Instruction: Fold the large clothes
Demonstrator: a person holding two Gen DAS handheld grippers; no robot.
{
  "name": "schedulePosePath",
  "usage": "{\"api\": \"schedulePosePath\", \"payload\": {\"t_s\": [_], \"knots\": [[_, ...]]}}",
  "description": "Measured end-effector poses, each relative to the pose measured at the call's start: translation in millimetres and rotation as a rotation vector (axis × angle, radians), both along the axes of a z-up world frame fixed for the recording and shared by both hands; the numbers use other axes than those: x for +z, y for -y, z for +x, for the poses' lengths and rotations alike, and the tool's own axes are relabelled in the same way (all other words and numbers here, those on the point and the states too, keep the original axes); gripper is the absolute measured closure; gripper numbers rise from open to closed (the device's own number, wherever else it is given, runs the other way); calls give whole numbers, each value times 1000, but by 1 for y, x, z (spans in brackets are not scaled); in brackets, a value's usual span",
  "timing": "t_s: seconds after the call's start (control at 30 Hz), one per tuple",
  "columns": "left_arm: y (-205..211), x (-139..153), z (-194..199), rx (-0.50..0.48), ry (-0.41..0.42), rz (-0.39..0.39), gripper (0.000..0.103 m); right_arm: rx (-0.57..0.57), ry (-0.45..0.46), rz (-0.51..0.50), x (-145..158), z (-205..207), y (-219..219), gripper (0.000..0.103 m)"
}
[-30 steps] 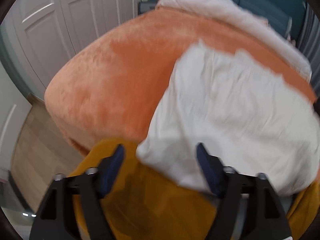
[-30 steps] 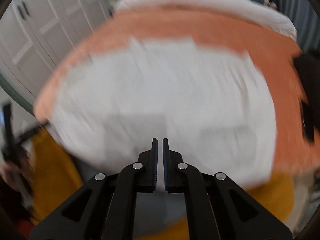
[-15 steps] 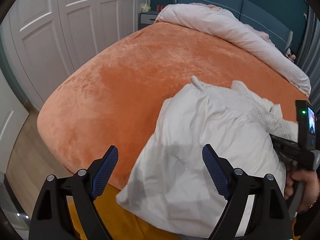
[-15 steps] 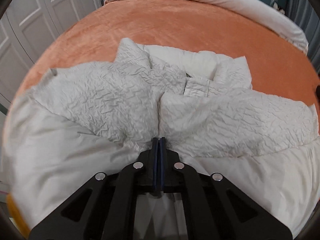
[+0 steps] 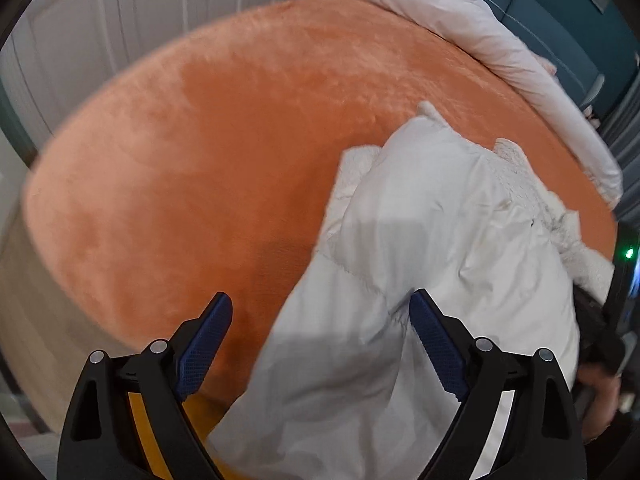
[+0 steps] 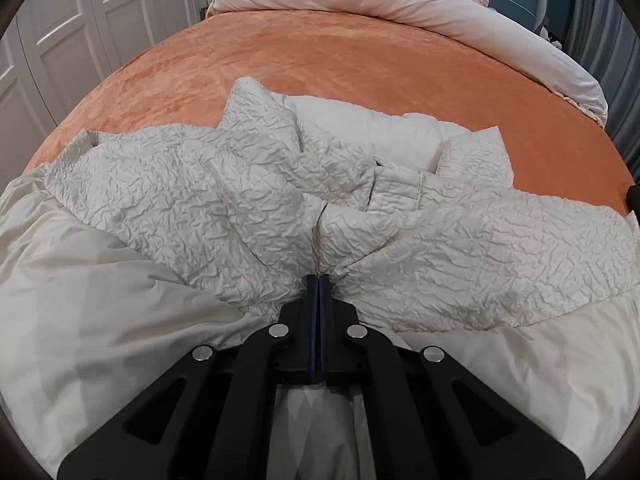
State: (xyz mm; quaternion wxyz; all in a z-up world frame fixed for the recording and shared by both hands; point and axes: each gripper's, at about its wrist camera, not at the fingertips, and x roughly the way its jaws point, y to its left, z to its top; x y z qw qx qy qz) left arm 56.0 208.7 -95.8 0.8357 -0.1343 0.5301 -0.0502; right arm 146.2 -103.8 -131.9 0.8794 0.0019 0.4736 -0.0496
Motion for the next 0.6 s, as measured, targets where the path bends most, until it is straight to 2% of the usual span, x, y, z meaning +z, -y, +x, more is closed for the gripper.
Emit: {"api": "schedulePosePath", "payload": {"t_s": [0.13,0.2,0.23,0.3,0.33,0.4,0.5,0.6], "knots": [[-2,-19,13,-15,-43,-165,11,-1,9,18,-2,1,4,103],[2,-21,18,-23,-37,-201,12,-3,13,19,-2,2,3,103],[6,-20,19,-42,-25,-225,31,-3,17,18,-2,1,4,103],[15,-15,21,-81,-30,-308,52,-4,23,19,-3,1,4,103],[17,-10,22,-85,-21,-313,68,-6,24,25,-2,1,5,103],[25,9,16,-118,22,-322,84,-7,29,41,-2,1,7,103],[39,52,0,-153,106,-322,92,-5,39,60,-1,-2,10,103],[71,100,-21,-235,189,-309,94,-3,47,87,0,-4,13,103]]}}
